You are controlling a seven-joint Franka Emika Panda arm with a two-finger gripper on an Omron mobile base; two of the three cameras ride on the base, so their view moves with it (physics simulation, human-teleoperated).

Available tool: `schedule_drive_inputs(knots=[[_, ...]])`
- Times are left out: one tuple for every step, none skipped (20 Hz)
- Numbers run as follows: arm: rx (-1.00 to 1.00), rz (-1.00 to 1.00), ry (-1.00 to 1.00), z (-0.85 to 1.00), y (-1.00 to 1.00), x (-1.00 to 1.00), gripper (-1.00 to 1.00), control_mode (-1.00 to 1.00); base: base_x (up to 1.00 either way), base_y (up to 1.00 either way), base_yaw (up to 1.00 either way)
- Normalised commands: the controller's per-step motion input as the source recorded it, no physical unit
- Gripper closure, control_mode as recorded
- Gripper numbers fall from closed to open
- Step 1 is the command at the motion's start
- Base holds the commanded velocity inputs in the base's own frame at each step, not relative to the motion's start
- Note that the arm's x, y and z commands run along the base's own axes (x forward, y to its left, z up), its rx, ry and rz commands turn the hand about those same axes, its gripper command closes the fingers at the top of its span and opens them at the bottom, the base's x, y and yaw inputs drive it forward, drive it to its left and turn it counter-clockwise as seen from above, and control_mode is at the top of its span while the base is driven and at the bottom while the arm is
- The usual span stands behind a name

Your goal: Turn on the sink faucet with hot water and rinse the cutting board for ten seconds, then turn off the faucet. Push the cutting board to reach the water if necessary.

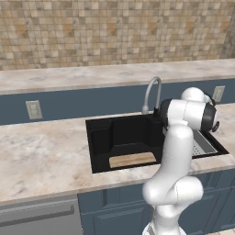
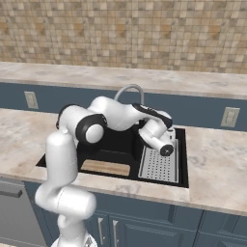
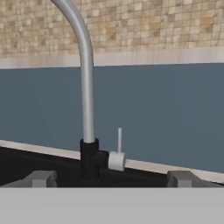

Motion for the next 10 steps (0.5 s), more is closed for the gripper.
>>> schedule_drive_inputs(knots=[[0.0, 0.0, 0.0, 0.0, 0.22, 0.19, -1.0, -1.0, 0.0, 0.0, 0.0], [0.0, 0.0, 0.0, 0.0, 0.21, 0.18, -1.0, -1.0, 0.0, 0.0, 0.0], [0.0, 0.0, 0.0, 0.0, 0.2, 0.19, -1.0, -1.0, 0.0, 0.0, 0.0], [0.0, 0.0, 0.0, 0.0, 0.2, 0.19, -1.0, -1.0, 0.0, 0.0, 0.0], [0.0, 0.0, 0.0, 0.0, 0.23, 0.21, -1.0, -1.0, 0.0, 0.0, 0.0], [0.0, 0.0, 0.0, 0.0, 0.23, 0.23, -1.0, -1.0, 0.0, 0.0, 0.0], [0.0, 0.0, 0.0, 0.0, 0.23, 0.24, -1.0, -1.0, 0.0, 0.0, 0.0], [0.0, 0.0, 0.0, 0.0, 0.25, 0.25, -1.0, -1.0, 0.0, 0.0, 0.0], [0.0, 0.0, 0.0, 0.0, 0.21, 0.24, -1.0, -1.0, 0.0, 0.0, 0.0], [0.0, 0.0, 0.0, 0.0, 0.18, 0.23, -1.0, -1.0, 0.0, 0.0, 0.0]])
